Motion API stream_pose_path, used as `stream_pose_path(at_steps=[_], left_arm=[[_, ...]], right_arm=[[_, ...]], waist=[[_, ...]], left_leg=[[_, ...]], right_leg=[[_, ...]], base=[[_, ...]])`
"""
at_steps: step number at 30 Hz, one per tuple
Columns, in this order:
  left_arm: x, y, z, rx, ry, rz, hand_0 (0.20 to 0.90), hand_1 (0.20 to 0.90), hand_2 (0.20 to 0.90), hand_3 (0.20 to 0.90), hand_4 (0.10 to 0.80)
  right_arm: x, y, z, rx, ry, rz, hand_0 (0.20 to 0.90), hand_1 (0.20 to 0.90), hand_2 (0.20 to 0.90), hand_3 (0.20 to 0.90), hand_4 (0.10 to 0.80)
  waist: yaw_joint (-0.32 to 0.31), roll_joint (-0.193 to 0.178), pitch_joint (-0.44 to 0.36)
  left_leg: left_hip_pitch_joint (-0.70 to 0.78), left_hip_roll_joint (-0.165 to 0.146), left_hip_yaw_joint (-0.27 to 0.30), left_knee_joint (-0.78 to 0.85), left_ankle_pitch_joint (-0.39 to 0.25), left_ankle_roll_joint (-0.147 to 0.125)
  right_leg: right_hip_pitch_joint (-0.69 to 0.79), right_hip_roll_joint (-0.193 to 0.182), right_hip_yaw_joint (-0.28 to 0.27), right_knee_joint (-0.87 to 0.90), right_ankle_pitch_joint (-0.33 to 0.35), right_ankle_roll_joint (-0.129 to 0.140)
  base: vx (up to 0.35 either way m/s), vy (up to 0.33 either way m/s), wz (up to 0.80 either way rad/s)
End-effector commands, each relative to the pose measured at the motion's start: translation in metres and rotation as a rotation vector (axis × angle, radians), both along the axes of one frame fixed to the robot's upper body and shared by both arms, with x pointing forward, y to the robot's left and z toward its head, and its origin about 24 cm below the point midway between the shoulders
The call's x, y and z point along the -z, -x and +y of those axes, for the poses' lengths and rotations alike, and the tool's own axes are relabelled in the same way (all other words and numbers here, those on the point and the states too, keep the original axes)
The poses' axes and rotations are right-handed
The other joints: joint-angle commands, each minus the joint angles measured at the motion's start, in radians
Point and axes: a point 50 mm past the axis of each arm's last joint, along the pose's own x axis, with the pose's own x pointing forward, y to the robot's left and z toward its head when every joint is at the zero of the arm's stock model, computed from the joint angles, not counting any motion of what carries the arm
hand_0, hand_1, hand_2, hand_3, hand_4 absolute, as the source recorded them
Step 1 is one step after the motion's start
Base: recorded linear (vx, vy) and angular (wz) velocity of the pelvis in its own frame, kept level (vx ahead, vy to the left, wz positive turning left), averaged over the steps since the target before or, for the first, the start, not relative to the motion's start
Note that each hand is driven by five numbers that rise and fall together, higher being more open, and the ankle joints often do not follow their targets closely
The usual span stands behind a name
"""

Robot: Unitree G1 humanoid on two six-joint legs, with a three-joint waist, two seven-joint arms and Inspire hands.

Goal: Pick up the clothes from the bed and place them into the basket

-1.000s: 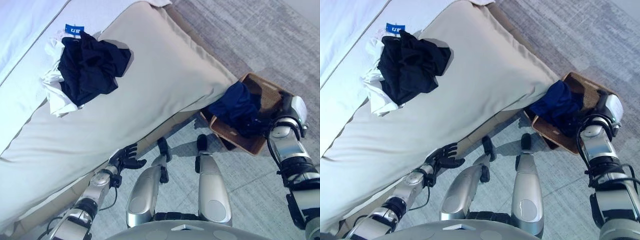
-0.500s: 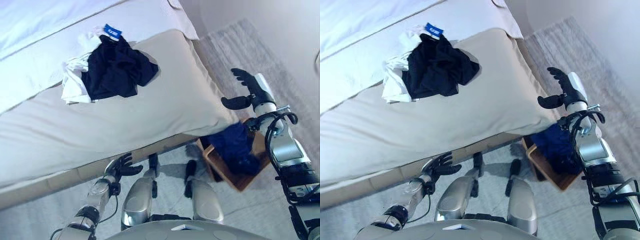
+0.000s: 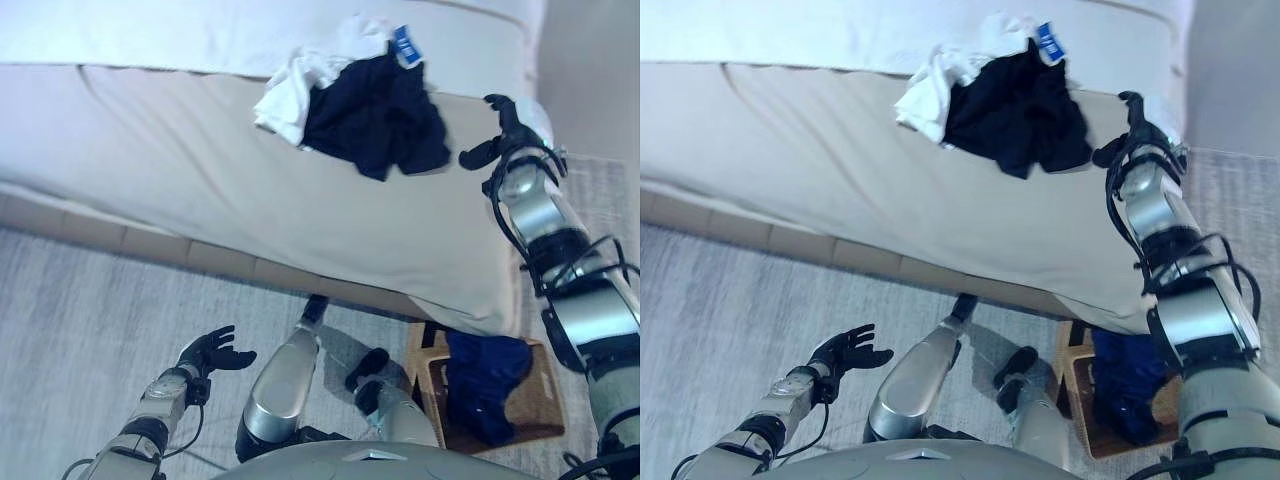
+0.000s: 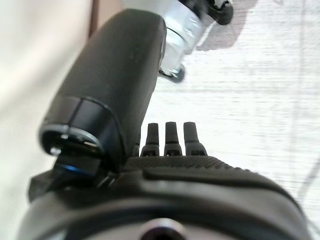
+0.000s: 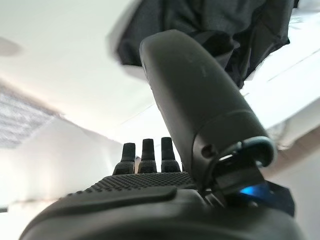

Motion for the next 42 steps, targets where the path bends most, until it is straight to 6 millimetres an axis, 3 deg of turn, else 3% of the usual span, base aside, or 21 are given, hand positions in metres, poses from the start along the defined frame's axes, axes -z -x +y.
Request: stream_pose_path(at_steps=[1,8,15,16,17,23,24,28,32,42], left_arm=[[-0.005,0.008,0.012,0.006,-0.004,-0.033,0.900,0.900,0.900,0.900,0.800],[-0.002,0.019,0.008,-0.012,0.043,-0.085,0.900,0.900,0.900,0.900,0.800],[-0.006,0.019,0.004,-0.010,0.068,-0.143,0.900,0.900,0.900,0.900,0.800],[-0.006,0.018,0.003,-0.012,0.068,-0.144,0.900,0.900,0.900,0.900,0.800],[-0.006,0.019,0.004,-0.015,0.069,-0.142,0.900,0.900,0.900,0.900,0.800],[-0.006,0.022,0.010,-0.034,0.036,-0.140,0.900,0.900,0.900,0.900,0.800],[-0.005,0.023,0.012,-0.044,0.018,-0.136,0.900,0.900,0.900,0.900,0.800],[-0.005,0.024,0.017,-0.048,-0.022,-0.125,0.900,0.900,0.900,0.900,0.800],[0.000,0.029,0.017,-0.029,-0.049,-0.078,0.900,0.900,0.900,0.900,0.800],[0.022,0.058,-0.001,0.042,-0.061,0.067,0.900,0.900,0.900,0.900,0.800]], right_arm=[[-0.051,-0.001,-0.001,0.063,0.045,-0.156,0.900,0.900,0.900,0.900,0.800],[-0.039,0.003,-0.022,0.169,0.063,-0.025,0.900,0.900,0.900,0.900,0.800],[-0.042,0.002,-0.023,0.157,0.109,-0.016,0.900,0.900,0.900,0.900,0.800],[-0.044,0.000,-0.018,0.132,0.107,-0.044,0.326,0.326,0.326,0.230,0.130],[-0.047,-0.002,-0.012,0.101,0.100,-0.082,0.300,0.300,0.300,0.200,0.100],[-0.086,-0.004,0.048,-0.170,0.078,-0.419,0.300,0.300,0.300,0.200,0.100],[-0.099,0.003,0.061,-0.251,0.056,-0.524,0.300,0.300,0.300,0.200,0.100],[-0.122,0.026,0.079,-0.400,-0.012,-0.714,0.300,0.300,0.300,0.200,0.100],[-0.119,0.045,0.080,-0.483,-0.056,-0.755,0.300,0.300,0.300,0.200,0.100],[-0.088,0.069,0.060,-0.519,-0.105,-0.729,0.300,0.300,0.300,0.200,0.100]], waist=[[0.069,-0.012,0.054],[0.105,0.001,0.066],[0.107,0.007,0.066],[0.106,0.006,0.066],[0.103,0.005,0.066],[0.071,-0.029,0.066],[0.054,-0.045,0.066],[0.018,-0.071,0.066],[-0.031,-0.081,-0.008],[-0.128,-0.067,-0.199]], left_leg=[[-0.059,-0.023,0.038,0.074,-0.116,0.076],[-0.183,-0.017,0.018,0.078,-0.079,0.077],[-0.271,-0.020,-0.003,0.094,-0.065,0.081],[-0.276,-0.020,-0.009,0.098,-0.067,0.080],[-0.278,-0.019,-0.012,0.100,-0.069,0.080],[-0.223,0.006,-0.022,0.079,-0.086,0.074],[-0.179,0.016,-0.019,0.062,-0.092,0.073],[-0.035,0.040,0.010,-0.007,-0.094,0.060],[0.080,0.058,0.041,-0.087,-0.089,0.045],[0.247,0.065,0.092,-0.222,-0.039,0.025]], right_leg=[[-0.037,-0.068,-0.023,0.134,0.007,0.005],[-0.162,-0.083,-0.081,0.240,-0.027,0.006],[-0.246,-0.065,-0.077,0.316,-0.064,0.001],[-0.255,-0.061,-0.076,0.319,-0.065,0.001],[-0.261,-0.057,-0.073,0.320,-0.064,0.001],[-0.229,-0.019,-0.039,0.265,-0.043,0.009],[-0.193,-0.008,-0.021,0.236,-0.041,0.011],[-0.057,0.021,0.028,0.126,-0.043,0.009],[0.049,0.045,0.076,0.022,-0.047,0.005],[0.212,0.081,0.116,-0.145,-0.010,0.004]], base=[[-0.065,0.043,0.36],[-0.045,0.035,0.27],[-0.044,-0.030,0.06],[-0.029,-0.069,0.07],[-0.035,-0.089,0.08],[-0.034,-0.112,-0.10],[-0.004,-0.172,-0.36],[0.007,-0.144,-0.32],[0.077,-0.084,-0.31],[0.025,-0.013,-0.21]])
